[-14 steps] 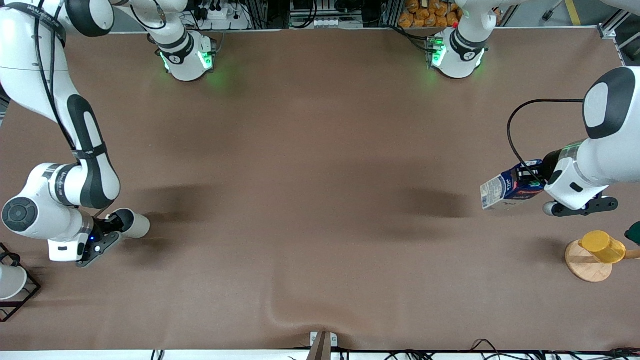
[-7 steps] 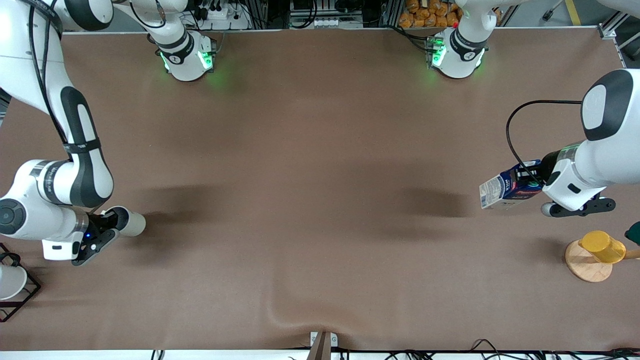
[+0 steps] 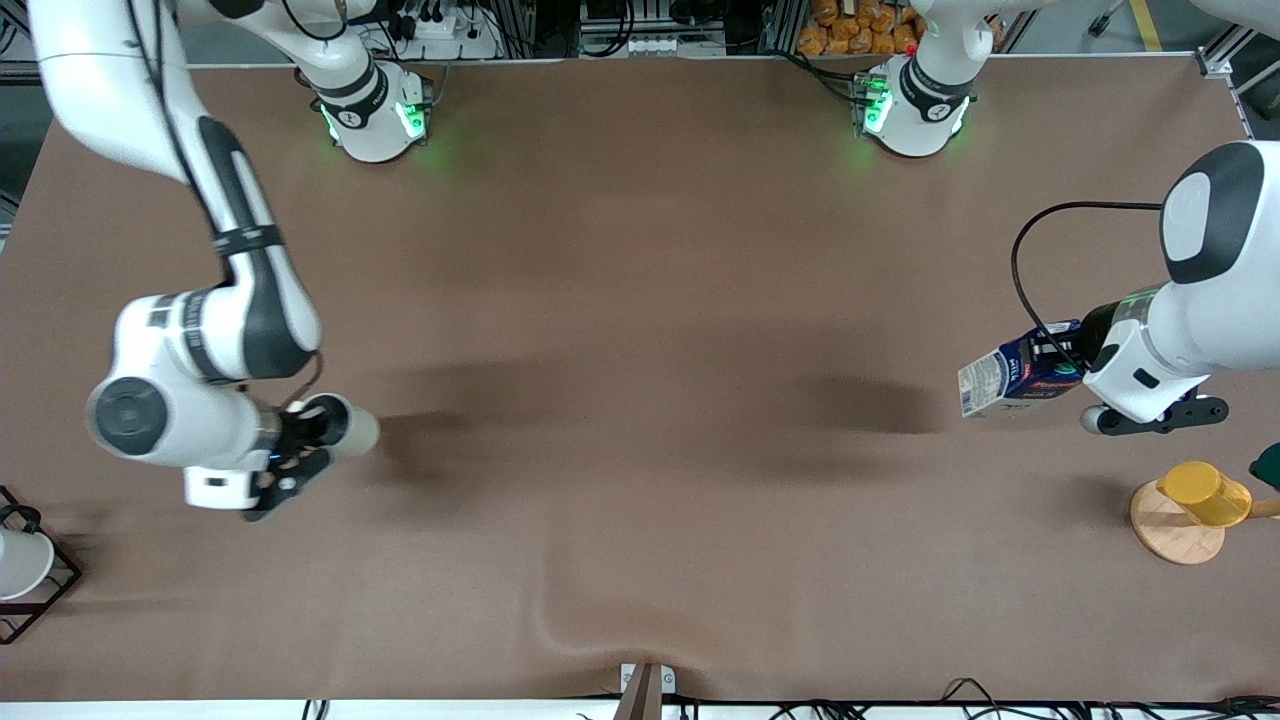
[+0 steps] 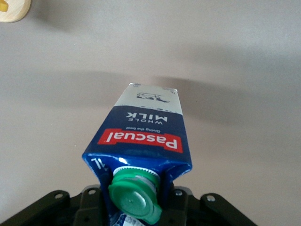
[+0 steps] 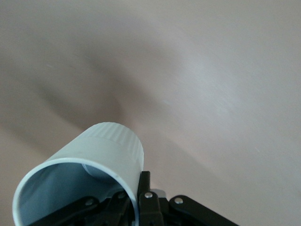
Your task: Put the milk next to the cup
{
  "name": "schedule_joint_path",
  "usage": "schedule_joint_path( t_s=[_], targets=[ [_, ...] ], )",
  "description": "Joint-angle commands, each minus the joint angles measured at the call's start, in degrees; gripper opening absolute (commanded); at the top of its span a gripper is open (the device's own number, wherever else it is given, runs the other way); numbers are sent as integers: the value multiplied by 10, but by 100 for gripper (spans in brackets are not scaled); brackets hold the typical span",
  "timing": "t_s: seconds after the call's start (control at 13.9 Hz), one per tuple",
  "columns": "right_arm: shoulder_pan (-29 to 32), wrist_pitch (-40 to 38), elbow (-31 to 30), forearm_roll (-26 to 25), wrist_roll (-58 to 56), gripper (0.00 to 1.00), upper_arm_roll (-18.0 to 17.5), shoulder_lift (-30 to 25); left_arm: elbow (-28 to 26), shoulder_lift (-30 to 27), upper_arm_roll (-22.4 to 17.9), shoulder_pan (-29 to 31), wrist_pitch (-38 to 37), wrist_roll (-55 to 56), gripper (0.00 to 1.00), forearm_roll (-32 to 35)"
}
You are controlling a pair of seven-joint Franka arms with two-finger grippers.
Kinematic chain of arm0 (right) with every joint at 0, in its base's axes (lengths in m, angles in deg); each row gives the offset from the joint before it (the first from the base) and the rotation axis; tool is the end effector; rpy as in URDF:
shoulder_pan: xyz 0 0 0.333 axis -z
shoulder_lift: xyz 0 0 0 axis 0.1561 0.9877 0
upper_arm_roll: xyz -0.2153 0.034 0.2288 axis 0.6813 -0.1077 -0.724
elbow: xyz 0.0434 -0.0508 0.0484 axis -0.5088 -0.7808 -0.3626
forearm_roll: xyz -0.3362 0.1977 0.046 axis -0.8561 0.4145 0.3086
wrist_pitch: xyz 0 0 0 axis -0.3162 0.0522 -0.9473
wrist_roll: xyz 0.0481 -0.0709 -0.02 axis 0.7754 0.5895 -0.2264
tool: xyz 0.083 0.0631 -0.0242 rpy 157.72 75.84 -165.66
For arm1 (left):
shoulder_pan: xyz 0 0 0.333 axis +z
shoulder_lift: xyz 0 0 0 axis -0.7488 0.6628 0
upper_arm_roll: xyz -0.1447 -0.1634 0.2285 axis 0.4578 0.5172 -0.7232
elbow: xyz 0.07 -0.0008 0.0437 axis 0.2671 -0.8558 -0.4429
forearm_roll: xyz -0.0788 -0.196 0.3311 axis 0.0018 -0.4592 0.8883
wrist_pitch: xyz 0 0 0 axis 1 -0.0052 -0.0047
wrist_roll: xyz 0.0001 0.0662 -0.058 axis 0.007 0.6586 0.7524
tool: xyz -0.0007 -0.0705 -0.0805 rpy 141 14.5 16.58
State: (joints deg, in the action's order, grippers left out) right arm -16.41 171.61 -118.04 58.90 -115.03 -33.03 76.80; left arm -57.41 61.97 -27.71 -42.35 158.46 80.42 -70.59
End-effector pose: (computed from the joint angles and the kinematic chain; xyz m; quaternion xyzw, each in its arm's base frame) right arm 0.6805 0.0979 0.3154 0.9272 0.3662 -0.0783 0.0048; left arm 0.6268 -0.0440 0.4714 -0.9914 -0.0522 0.1192 0.0163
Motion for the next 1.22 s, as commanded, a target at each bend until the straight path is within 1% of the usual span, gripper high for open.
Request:
schedule_joint_path(
  t_s=[0.0, 0.14, 0.29, 0.43, 0.57, 0.72, 0.86, 0.93, 1.0, 1.08, 1.15],
  targets=[
    [-39, -1, 0, 12, 1, 0, 2, 10, 1, -3, 19, -9, -9, 28, 40, 6],
    [-74, 56, -3, 22, 1, 0, 2, 23, 2, 3, 31, -20, -8, 54, 40, 6],
    [-99, 116, -4, 22, 1, 0, 2, 45, 4, 7, 33, -30, -5, 80, 40, 5],
    [-132, 153, -5, 22, 1, 0, 2, 51, 4, 10, 33, -28, -4, 79, 40, 7],
    [-155, 167, -5, 23, 2, 0, 1, 68, 5, 8, 28, -17, -5, 66, 40, 9],
    [-181, 166, -5, 53, 8, 0, 2, 71, 5, 2, 34, 18, -5, 48, 40, 6],
    [-182, 167, -6, 58, 13, 0, 2, 78, 5, 2, 34, 18, -5, 51, 40, 2],
    [-182, 167, -5, 58, 14, 25, 2, 78, 5, 3, 34, 14, -4, 55, 40, 2],
    [-182, 167, -5, 63, 13, 66, 2, 78, 5, 3, 34, 11, -5, 57, 40, 2],
    [-182, 167, -5, 65, 6, 100, 1, 78, 5, 5, 36, 6, -4, 63, 40, 2],
    [-181, 164, -5, 66, 4, 100, 2, 76, 5, 11, 40, -8, -3, 76, 40, 4]
  ],
)
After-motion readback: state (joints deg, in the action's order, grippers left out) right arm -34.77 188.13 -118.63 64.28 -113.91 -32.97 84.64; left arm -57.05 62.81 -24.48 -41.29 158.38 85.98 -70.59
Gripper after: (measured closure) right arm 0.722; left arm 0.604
